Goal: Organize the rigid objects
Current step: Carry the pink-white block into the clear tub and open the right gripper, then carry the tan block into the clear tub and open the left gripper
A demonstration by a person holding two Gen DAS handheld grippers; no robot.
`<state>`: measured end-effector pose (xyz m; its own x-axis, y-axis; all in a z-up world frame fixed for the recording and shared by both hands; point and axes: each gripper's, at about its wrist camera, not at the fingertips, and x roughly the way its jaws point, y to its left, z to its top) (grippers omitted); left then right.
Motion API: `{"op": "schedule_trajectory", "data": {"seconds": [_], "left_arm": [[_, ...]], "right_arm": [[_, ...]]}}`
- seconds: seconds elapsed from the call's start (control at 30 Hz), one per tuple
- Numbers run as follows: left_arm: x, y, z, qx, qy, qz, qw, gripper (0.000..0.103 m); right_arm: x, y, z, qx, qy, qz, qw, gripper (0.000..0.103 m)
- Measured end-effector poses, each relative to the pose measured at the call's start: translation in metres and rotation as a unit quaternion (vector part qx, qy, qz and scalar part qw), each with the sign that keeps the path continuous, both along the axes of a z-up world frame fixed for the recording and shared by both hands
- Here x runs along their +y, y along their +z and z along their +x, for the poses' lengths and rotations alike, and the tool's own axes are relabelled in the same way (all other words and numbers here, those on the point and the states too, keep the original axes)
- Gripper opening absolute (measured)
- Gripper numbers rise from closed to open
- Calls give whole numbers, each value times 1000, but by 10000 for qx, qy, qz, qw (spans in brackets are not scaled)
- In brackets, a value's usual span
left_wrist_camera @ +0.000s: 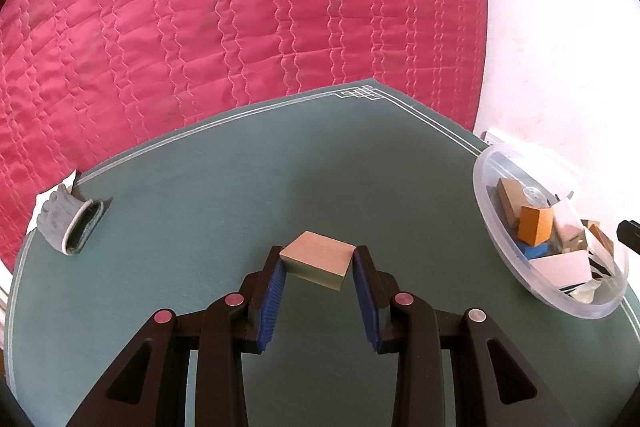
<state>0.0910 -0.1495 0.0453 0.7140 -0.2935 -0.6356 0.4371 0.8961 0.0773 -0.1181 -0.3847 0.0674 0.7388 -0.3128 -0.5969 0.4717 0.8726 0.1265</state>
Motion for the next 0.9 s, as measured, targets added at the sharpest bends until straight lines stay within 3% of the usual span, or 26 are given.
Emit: {"op": "schedule_trajectory", "data": {"seconds": [0.33, 0.9], "left_arm": [[-27, -3, -19, 339, -481, -158, 9981, 36], [-104, 8, -47, 751, -1362, -559, 9862, 36]], "right_arm": [[-9, -5, -17, -1, 8, -62, 10000, 37], [-29, -15, -35, -142, 98, 241, 9996, 37]]}}
